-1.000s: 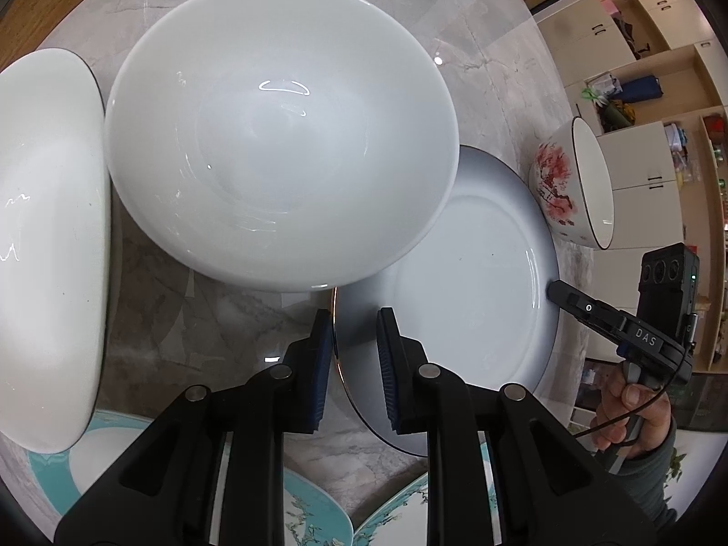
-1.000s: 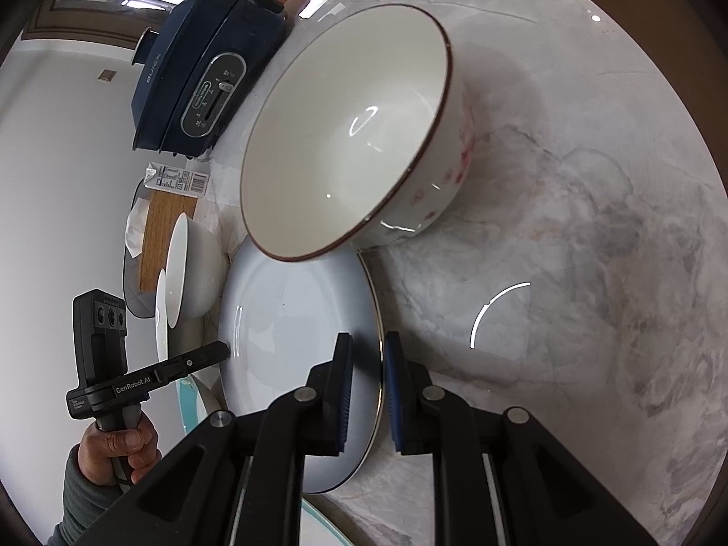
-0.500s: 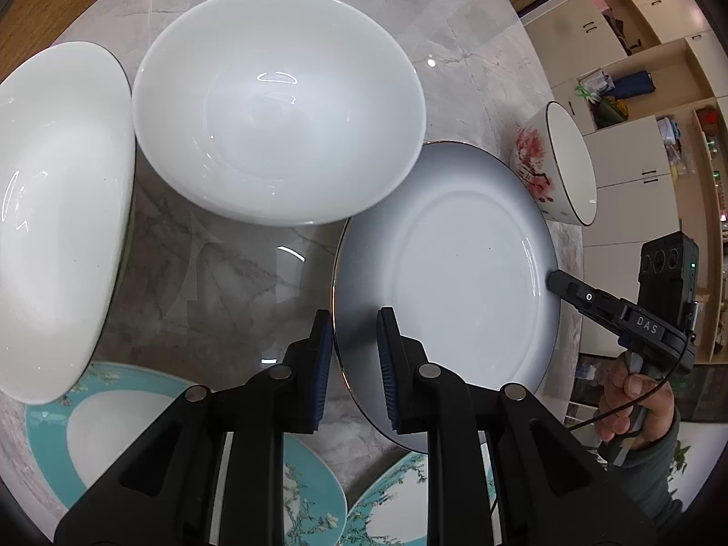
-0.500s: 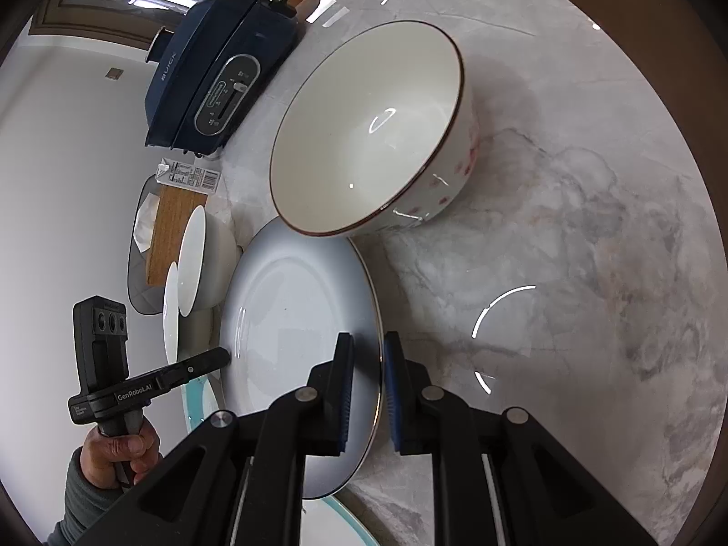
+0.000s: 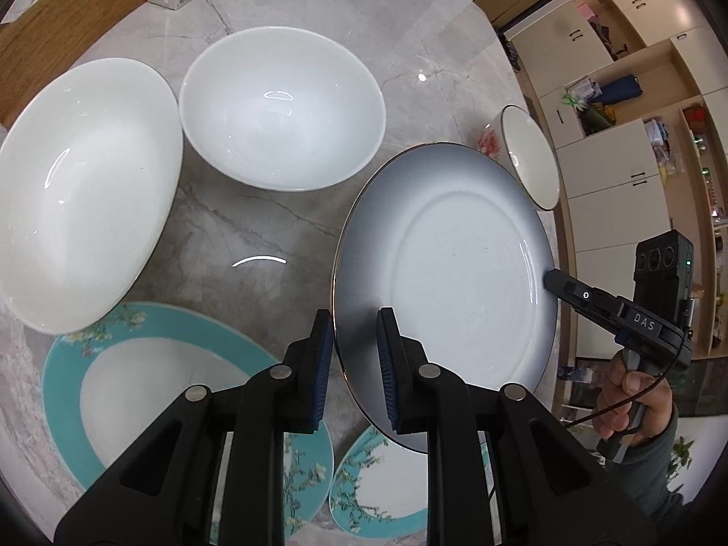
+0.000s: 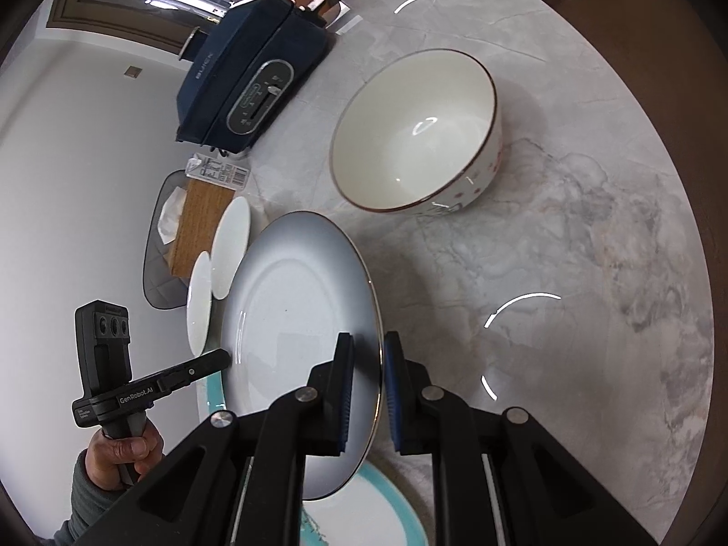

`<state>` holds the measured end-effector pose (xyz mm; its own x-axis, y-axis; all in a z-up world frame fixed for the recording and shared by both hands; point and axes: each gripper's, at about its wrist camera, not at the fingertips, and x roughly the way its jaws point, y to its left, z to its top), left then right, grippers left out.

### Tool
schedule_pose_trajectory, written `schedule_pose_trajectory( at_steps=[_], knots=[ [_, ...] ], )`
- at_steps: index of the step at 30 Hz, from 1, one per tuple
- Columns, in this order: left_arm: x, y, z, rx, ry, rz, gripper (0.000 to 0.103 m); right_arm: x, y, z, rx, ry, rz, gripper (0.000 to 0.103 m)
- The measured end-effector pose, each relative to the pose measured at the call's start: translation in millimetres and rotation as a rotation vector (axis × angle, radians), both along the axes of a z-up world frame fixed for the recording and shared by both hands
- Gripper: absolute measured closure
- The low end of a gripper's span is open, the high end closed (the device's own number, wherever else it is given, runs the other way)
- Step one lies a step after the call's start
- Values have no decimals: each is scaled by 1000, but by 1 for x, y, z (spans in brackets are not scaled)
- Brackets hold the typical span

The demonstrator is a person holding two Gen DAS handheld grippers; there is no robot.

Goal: Organize plates and bowls
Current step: 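Lift the grey-rimmed plate with both grippers and carry it past the teal plates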

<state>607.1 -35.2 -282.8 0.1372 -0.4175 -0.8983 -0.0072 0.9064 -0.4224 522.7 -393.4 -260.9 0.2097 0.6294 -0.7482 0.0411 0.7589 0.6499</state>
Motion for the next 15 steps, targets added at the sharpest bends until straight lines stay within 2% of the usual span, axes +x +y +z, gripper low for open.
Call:
schedule_pose_trajectory(
  at_steps=[8,15],
  knots=[
    [-55,19,38,1,-38,32,86,-38,16,37,26,-36,47,89],
    [-124,41,53,-14,-51,56,86,-92,36,58,25,-44,82,89]
  ],
)
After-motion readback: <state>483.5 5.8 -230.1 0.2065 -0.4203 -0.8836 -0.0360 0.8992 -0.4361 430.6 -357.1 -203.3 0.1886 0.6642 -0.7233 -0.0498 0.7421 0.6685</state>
